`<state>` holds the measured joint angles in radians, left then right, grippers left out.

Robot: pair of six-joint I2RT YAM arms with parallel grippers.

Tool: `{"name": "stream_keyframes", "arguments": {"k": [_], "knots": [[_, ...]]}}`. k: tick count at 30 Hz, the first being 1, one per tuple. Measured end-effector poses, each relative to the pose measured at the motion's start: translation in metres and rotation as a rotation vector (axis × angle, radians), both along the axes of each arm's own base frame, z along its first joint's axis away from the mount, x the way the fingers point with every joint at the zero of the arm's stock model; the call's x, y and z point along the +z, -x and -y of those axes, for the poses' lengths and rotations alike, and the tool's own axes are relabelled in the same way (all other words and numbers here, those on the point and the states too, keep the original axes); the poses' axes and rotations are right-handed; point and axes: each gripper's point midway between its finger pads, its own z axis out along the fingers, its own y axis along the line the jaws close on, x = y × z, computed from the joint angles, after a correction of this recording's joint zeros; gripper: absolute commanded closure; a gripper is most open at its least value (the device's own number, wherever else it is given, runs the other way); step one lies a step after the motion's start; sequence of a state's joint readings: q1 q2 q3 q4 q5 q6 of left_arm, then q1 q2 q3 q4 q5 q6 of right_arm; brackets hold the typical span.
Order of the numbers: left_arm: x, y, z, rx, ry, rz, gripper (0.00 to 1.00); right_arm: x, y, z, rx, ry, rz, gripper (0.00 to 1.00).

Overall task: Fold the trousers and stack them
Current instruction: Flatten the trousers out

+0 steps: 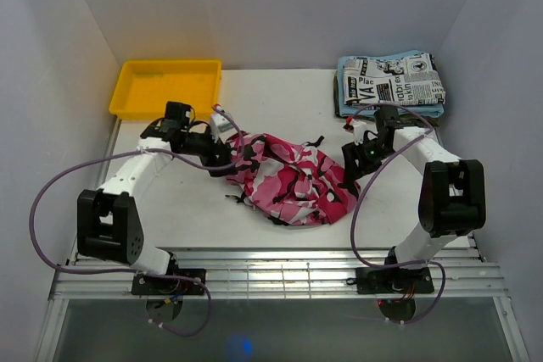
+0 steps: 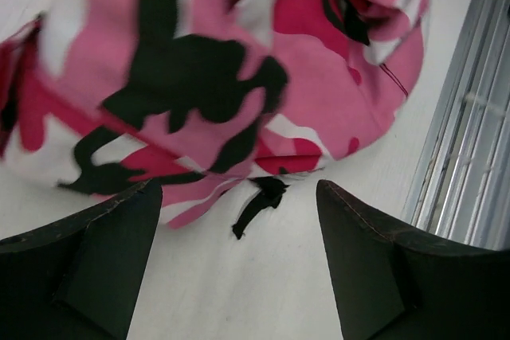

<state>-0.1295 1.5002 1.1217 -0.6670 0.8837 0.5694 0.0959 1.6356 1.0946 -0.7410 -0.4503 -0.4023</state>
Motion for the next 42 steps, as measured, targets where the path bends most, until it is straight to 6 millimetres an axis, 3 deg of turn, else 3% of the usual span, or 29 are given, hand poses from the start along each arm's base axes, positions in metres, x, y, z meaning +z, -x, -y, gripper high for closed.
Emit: {"name": "stream_keyframes", "arguments": {"k": [3,4,6,9,15,16,17,20,21,23,24,26,28,32,34,36,37,39,42], "knots": [[-0.004,0.041,0.035,-0.21,-0.062,0.137,0.1,-0.006,0.002,-0.008,0.006,-0.018,-0.032,0.73],[-0.006,0.054,0.047,-0.283,-0.083,0.195,0.1,-0.008,0.003,-0.01,0.005,-0.028,-0.043,0.91],[-0.01,0.079,0.07,-0.422,-0.109,0.303,0.09,-0.007,0.004,-0.012,-0.005,-0.042,-0.058,0.92],[-0.025,0.1,0.086,-0.547,-0.158,0.41,0.09,0.003,0.0,-0.015,-0.023,-0.072,-0.046,0.92],[-0.083,0.104,0.101,-0.64,-0.317,0.541,0.11,0.06,-0.018,-0.009,-0.069,-0.158,0.115,0.92],[-0.093,0.102,0.101,-0.647,-0.348,0.552,0.15,0.07,-0.02,-0.007,-0.077,-0.173,0.143,0.92],[-0.102,0.099,0.102,-0.652,-0.375,0.566,0.3,0.079,-0.021,-0.005,-0.087,-0.187,0.169,0.92],[-0.108,0.086,0.108,-0.629,-0.417,0.614,0.61,0.098,-0.022,0.004,-0.117,-0.221,0.208,0.92],[-0.104,0.081,0.109,-0.607,-0.418,0.625,0.75,0.102,-0.022,0.006,-0.125,-0.229,0.214,0.92],[-0.09,0.075,0.114,-0.575,-0.4,0.611,0.88,0.107,-0.019,0.011,-0.138,-0.239,0.217,0.92],[-0.077,0.07,0.117,-0.554,-0.374,0.606,1.0,0.109,-0.018,0.013,-0.143,-0.241,0.218,0.92],[-0.041,0.062,0.12,-0.511,-0.3,0.594,1.0,0.115,-0.015,0.02,-0.159,-0.243,0.224,0.92],[0.014,0.052,0.116,-0.442,-0.188,0.603,1.0,0.124,-0.015,0.028,-0.179,-0.245,0.247,0.92],[0.131,0.032,0.081,-0.298,-0.006,0.662,1.0,0.153,-0.016,0.046,-0.233,-0.271,0.335,0.92],[0.165,0.022,0.067,-0.272,0.049,0.664,1.0,0.169,-0.011,0.037,-0.224,-0.332,0.36,0.92],[0.174,0.013,0.061,-0.261,0.077,0.614,1.0,0.177,-0.009,0.027,-0.202,-0.362,0.375,0.92],[0.169,0.006,0.059,-0.251,0.084,0.567,1.0,0.177,-0.011,0.024,-0.197,-0.367,0.375,0.92],[0.146,-0.012,0.058,-0.227,0.1,0.438,1.0,0.169,-0.02,0.019,-0.192,-0.367,0.356,0.92],[0.097,-0.047,0.053,-0.138,0.137,0.196,1.0,0.141,-0.035,0.014,-0.213,-0.362,0.281,0.92]]}}
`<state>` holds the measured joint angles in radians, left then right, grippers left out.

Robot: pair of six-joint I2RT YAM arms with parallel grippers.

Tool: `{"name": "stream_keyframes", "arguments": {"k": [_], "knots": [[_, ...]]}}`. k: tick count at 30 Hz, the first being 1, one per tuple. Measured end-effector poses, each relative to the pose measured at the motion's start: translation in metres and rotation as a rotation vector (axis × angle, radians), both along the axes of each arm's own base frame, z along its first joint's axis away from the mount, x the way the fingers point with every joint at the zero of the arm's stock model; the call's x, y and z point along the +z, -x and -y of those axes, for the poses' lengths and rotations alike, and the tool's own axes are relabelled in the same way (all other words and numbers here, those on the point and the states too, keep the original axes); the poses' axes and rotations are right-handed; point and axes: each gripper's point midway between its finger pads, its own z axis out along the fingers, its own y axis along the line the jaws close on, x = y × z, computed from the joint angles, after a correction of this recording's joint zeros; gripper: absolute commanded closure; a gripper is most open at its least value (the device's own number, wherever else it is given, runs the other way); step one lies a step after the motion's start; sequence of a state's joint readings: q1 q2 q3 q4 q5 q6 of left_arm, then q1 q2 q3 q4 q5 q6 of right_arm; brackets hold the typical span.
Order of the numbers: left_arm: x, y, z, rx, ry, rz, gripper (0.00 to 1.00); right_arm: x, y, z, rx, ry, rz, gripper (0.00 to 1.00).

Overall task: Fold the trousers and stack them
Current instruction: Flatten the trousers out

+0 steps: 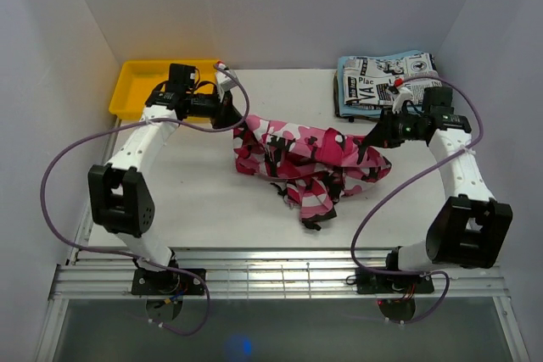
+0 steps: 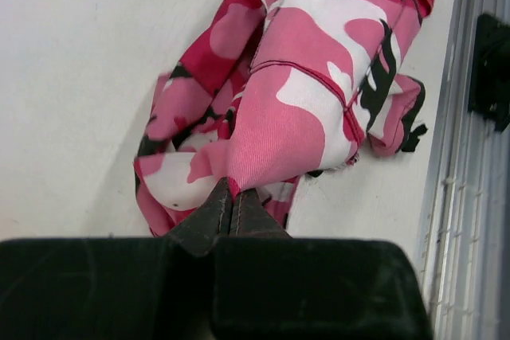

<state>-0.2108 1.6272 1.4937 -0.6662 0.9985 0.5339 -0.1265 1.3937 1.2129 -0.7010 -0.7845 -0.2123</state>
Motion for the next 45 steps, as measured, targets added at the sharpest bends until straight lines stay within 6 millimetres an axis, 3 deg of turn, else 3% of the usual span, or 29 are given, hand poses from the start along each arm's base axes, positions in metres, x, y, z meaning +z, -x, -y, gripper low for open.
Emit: {"name": "stream_keyframes", "arguments": {"k": [2,4,6,8,11,12,15,17,19,23,26,30,36,39,45], "knots": [[-0.036,-0.024,-0.009,0.076,0.019,-0.167,1.0,-0.017,-0.008,-0.003,-0.003,-0.002,-0.052,0.92],[-0.055,-0.037,-0.017,0.14,0.036,-0.277,1.0,-0.029,-0.014,-0.009,0.005,-0.007,-0.087,0.92],[-0.054,-0.042,-0.022,0.181,0.058,-0.318,1.0,-0.03,-0.018,-0.013,0.012,-0.009,-0.098,0.92],[-0.037,-0.043,-0.025,0.201,0.084,-0.305,1.0,-0.02,-0.024,-0.017,0.024,-0.006,-0.067,0.92],[0.008,-0.047,-0.043,0.252,0.138,-0.247,1.0,0.003,-0.033,-0.027,0.056,0.025,0.015,0.52],[0.023,-0.051,-0.056,0.284,0.152,-0.22,1.0,0.009,-0.035,-0.031,0.069,0.044,0.041,0.26],[0.062,-0.063,-0.111,0.436,0.174,-0.126,1.0,0.022,-0.04,-0.042,0.108,0.09,0.113,0.02],[0.07,-0.067,-0.142,0.522,0.168,-0.097,1.0,0.023,-0.041,-0.038,0.121,0.13,0.151,0.04],[0.069,-0.067,-0.16,0.575,0.156,-0.095,1.0,0.022,-0.042,-0.018,0.116,0.195,0.203,0.05],[0.051,-0.064,-0.163,0.564,0.11,-0.115,1.0,0.005,-0.032,0.031,0.125,0.375,0.335,0.04],[0.033,-0.06,-0.162,0.529,0.077,-0.124,1.0,-0.014,-0.029,0.037,0.204,0.429,0.372,0.0],[0.01,-0.054,-0.163,0.504,0.04,-0.131,1.0,-0.047,-0.058,0.019,0.312,0.343,0.362,0.06],[-0.004,-0.052,-0.167,0.489,-0.016,-0.108,1.0,-0.095,-0.093,-0.02,0.429,0.255,0.347,0.02],[-0.01,-0.054,-0.17,0.487,-0.024,-0.121,1.0,-0.104,-0.104,-0.049,0.508,0.253,0.383,0.02],[-0.021,-0.064,-0.177,0.496,-0.026,-0.154,1.0,-0.118,-0.153,-0.096,0.627,0.27,0.491,0.02]]}}
